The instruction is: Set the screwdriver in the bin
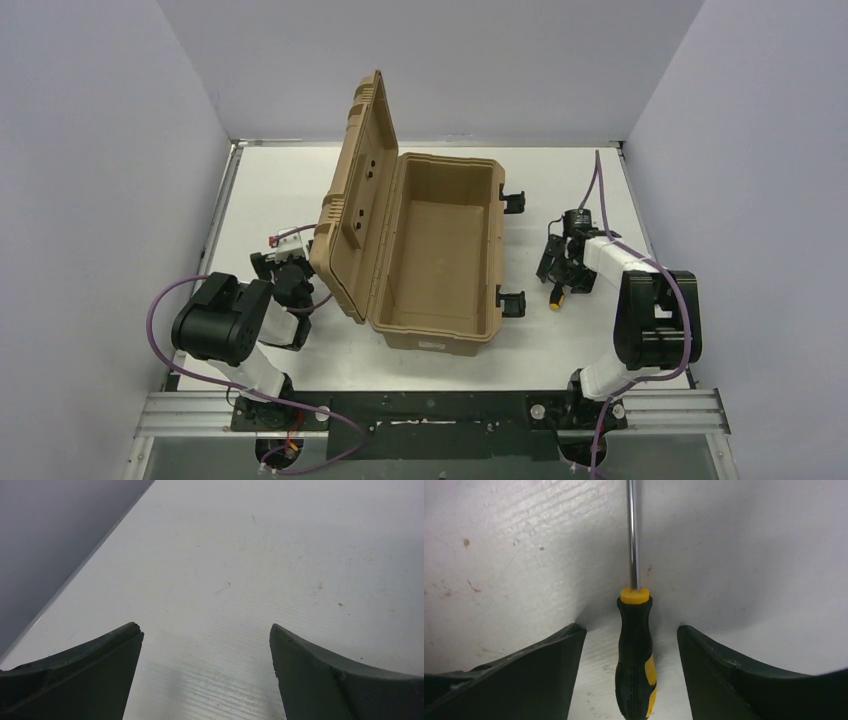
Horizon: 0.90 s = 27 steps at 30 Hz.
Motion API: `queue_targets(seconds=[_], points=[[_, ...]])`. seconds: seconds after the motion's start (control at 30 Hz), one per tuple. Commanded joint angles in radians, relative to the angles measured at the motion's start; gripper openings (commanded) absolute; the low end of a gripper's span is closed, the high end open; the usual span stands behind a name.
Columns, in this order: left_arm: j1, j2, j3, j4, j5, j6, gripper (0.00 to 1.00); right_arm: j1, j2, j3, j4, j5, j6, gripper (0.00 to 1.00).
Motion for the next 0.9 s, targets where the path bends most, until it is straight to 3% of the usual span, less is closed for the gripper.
queue_targets(seconds=[0.0,0.13,0.17,0.4,0.6,0.73,0.87], points=[[-0.004,-0.003,0.004,0.044,-0.011,-0.006,0.97,0.002,0.02,-0.029,0.045,-0.044,0.009,0.57],[-0.003,-0.001,0.004,0.047,-0.012,-0.003,0.97,0.001,0.02,0.004,0.004,-0.028,-0.005,0.06],[-0.003,-0.001,0.005,0.048,-0.013,-0.002,0.97,0.002,0.008,0.031,-0.018,-0.019,-0.005,0.0],[-0.003,0.009,0.001,0.071,-0.016,0.012,0.97,0.011,-0.132,0.403,-0.235,0.041,0.021,0.0],[-0.006,0.011,0.002,0.078,-0.018,0.015,0.97,0.275,-0.113,0.81,-0.302,0.18,0.056,0.0],[-0.006,0.009,0.001,0.072,-0.018,0.013,0.97,0.489,-0.036,0.875,-0.27,0.203,0.081,0.0],[-0.006,0.006,0.001,0.068,-0.019,0.011,0.97,0.615,0.048,0.817,-0.25,0.179,0.116,0.0]])
